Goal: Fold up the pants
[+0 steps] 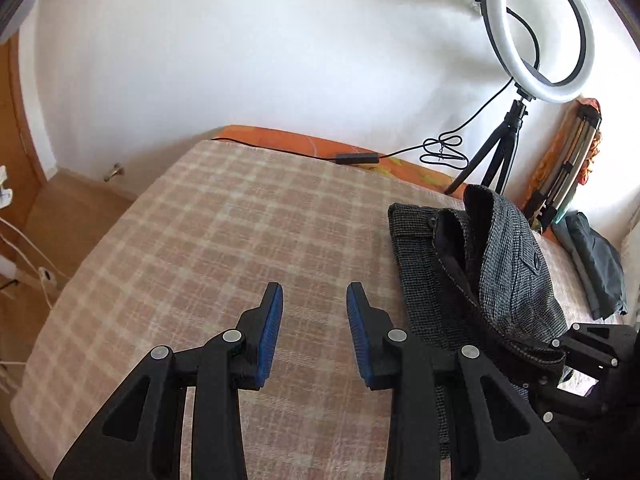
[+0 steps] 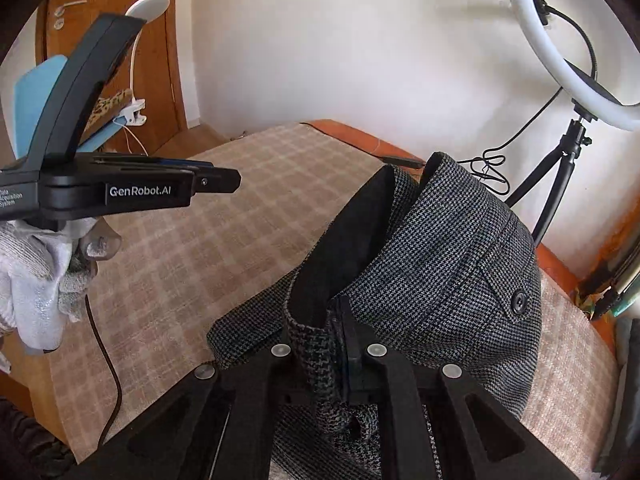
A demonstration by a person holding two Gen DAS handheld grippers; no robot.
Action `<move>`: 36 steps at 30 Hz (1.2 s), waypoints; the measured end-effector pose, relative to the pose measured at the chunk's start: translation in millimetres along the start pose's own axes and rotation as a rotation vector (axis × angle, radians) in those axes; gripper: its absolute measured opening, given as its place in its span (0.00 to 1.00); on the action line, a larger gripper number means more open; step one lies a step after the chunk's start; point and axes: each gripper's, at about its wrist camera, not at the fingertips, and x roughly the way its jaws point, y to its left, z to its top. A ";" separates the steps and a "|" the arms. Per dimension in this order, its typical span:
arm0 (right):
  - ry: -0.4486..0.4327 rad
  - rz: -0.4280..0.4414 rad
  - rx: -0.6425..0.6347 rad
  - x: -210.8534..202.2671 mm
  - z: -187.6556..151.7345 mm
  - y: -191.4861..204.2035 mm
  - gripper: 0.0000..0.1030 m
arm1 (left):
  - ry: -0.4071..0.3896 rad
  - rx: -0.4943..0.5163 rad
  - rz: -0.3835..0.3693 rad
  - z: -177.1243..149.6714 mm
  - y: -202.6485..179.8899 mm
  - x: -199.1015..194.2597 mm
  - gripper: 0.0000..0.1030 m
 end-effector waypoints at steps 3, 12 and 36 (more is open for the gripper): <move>0.025 0.007 -0.027 13.6 -3.2 10.8 0.06 | 0.001 -0.014 0.004 -1.6 8.1 0.7 0.30; -0.038 0.196 0.027 -7.2 -1.0 1.7 0.39 | -0.012 0.041 -0.034 5.2 -6.1 -4.7 0.30; -0.015 0.226 0.399 -52.5 -98.3 -120.0 0.39 | 0.122 0.320 -0.069 42.1 -144.2 101.6 0.30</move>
